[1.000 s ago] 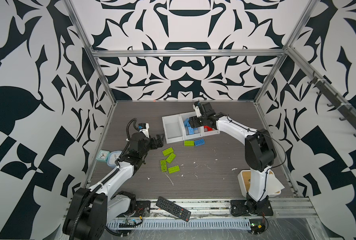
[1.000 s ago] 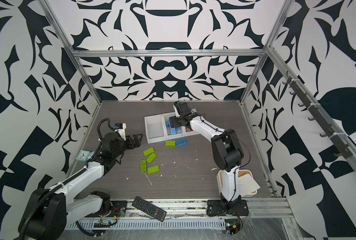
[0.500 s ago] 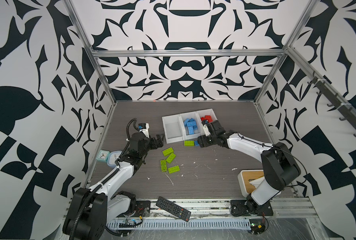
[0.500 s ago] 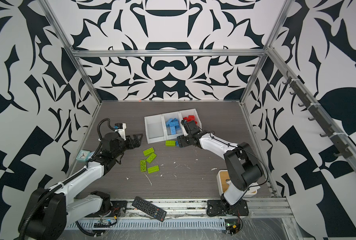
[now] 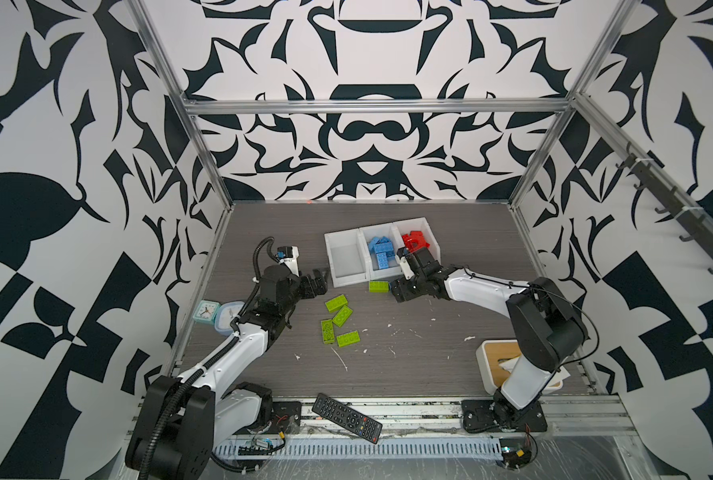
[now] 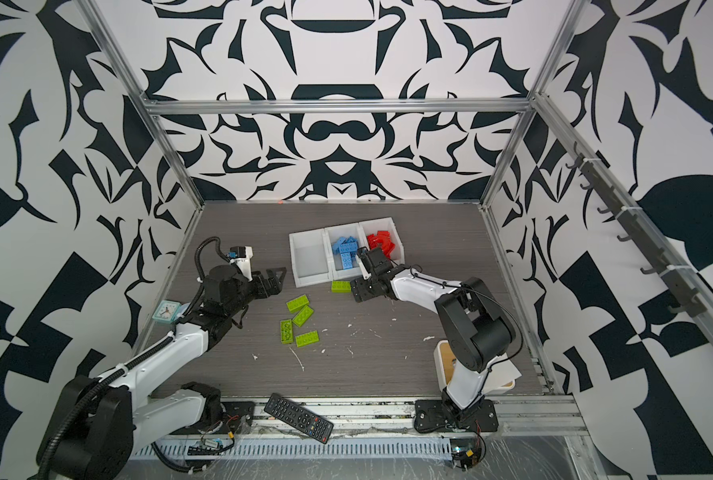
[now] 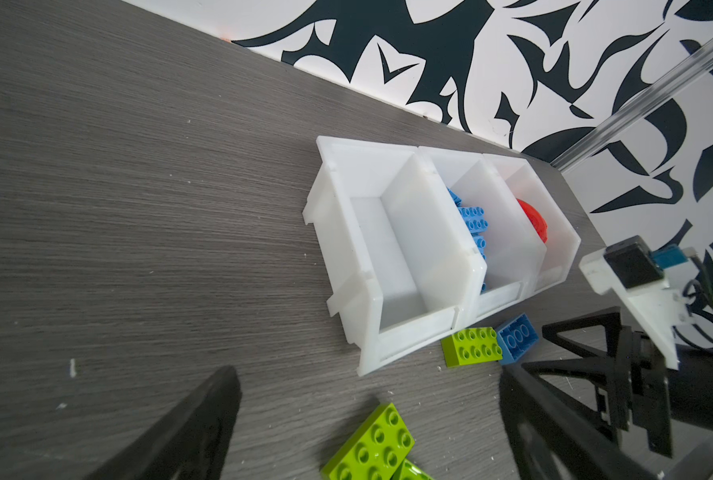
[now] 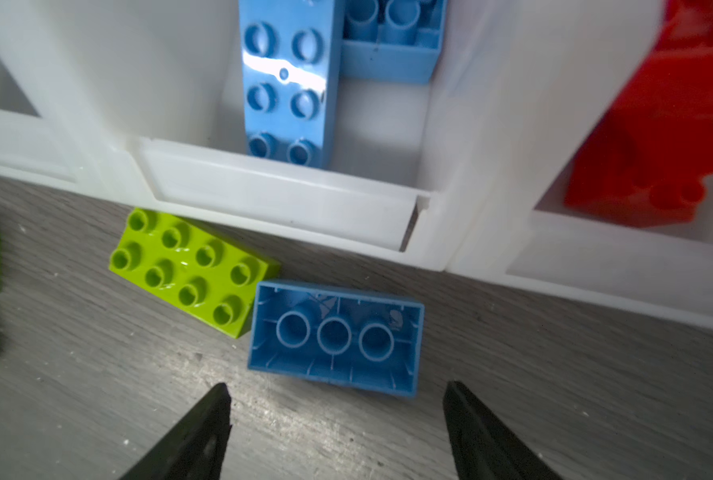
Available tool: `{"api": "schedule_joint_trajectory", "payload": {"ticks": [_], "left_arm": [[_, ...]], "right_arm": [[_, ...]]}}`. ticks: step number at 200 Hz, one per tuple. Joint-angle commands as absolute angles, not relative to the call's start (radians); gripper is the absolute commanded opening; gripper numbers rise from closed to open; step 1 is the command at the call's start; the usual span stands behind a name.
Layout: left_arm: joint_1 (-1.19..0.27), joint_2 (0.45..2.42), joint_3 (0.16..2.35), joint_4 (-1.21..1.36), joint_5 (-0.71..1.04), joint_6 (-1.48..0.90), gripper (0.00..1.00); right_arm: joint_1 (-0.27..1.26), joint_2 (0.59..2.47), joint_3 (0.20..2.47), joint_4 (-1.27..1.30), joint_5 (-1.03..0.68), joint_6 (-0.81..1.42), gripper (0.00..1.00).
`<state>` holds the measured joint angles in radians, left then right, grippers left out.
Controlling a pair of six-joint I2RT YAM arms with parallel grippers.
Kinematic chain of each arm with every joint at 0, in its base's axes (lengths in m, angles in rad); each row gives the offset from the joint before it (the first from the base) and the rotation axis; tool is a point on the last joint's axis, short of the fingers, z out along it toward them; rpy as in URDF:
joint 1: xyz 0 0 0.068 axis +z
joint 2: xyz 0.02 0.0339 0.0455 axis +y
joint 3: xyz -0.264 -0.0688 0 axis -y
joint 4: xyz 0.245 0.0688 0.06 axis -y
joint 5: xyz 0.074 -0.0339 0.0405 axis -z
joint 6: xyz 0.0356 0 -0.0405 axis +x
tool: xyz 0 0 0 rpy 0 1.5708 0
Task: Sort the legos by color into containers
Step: 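Lower the right gripper to the pile and grasp a blue brick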
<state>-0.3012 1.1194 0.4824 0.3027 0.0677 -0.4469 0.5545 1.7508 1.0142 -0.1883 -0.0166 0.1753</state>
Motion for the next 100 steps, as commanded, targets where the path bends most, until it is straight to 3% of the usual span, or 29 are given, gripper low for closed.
{"api": "schedule_joint_trajectory", "payload": {"ticks": [1,100], "left_arm": [[-0.299,1.119,0.478,0.311,0.064,-0.442,1.00],[-0.299,1.120,0.479,0.311,0.064,-0.443,1.00]], "right_arm": [[0.561,1.742,1.053,-0.177,0.013,0.159,0.83],[0.565,1.829,1.103,-0.167,0.016,0.153,0.83]]}}
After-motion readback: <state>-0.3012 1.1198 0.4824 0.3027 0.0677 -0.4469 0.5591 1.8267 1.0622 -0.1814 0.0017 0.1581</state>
